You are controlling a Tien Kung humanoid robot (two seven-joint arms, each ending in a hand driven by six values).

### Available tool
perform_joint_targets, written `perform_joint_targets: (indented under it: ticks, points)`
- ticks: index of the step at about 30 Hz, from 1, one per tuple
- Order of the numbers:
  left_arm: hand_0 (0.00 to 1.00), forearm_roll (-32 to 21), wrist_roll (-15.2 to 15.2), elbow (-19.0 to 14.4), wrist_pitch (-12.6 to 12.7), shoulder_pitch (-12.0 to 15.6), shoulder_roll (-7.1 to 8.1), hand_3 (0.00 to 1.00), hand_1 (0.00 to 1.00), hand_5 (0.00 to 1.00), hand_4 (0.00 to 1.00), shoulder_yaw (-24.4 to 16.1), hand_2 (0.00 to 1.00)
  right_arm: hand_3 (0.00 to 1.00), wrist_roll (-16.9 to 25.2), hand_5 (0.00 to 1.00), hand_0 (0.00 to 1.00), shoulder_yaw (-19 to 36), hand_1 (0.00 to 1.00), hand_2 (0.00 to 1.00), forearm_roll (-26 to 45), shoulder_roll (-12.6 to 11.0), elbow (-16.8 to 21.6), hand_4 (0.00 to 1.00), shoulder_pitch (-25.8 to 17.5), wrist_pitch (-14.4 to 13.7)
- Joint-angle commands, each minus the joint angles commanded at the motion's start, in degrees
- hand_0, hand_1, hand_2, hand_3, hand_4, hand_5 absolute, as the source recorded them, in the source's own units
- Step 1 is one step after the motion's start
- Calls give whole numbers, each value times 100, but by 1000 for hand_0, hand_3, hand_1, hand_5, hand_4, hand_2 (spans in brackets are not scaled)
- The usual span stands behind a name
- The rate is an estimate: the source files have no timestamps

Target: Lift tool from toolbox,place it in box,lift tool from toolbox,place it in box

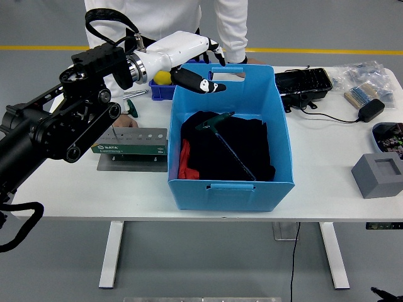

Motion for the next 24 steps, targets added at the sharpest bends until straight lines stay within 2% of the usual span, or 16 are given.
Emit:
perform_joint_targets:
  ticks: [1, 2, 4, 7, 8, 11, 15, 19, 24]
  points:
    - [461, 67, 23, -94, 26, 136, 86, 659, 599, 645, 854, -159, 735, 540, 1, 659, 623, 1, 601, 666, 2, 2, -2, 782, -6, 0]
    - [403, 90, 31, -161, 63, 250, 135, 666, 550, 658, 855, -297, 678, 541, 0, 658, 623, 7, 600, 666, -2, 3, -3, 782, -9, 1]
    - [403, -28, 109, -395, 352, 592, 243, 666, 550, 658, 855, -725, 678, 541, -3, 658, 623, 31, 600, 666, -45, 7, -5, 782, -17, 7]
    - [403, -231, 310, -738, 731, 1043, 293, 666, 550, 658, 855, -1311, 678, 541, -7, 658, 623, 59, 600, 666, -125, 14, -8, 782, -14, 15]
    - [340, -303, 389, -851, 842, 1186, 300, 666, 482, 642, 847, -1500, 603, 540, -6, 659, 621, 62, 600, 666, -134, 17, -9, 782, -14, 14]
    - [340, -577, 705, -1176, 1085, 1641, 294, 666, 482, 642, 847, -2094, 603, 540, -2, 659, 621, 68, 600, 666, -122, 31, -13, 782, -33, 5]
    - [323, -422, 900, -1388, 1066, 2126, 324, 677, 455, 656, 847, -2672, 575, 541, 1, 658, 620, 81, 600, 666, -130, 48, -17, 781, -56, -6]
    - [323, -150, 1093, -1362, 964, 2483, 270, 677, 455, 656, 847, -3003, 575, 541, -10, 658, 620, 111, 600, 666, -175, 69, -19, 781, -82, -7]
    - [317, 58, 1180, -1254, 835, 2720, 160, 686, 437, 663, 849, -3036, 558, 539, -21, 659, 620, 140, 600, 666, -221, 96, -20, 781, -117, -5]
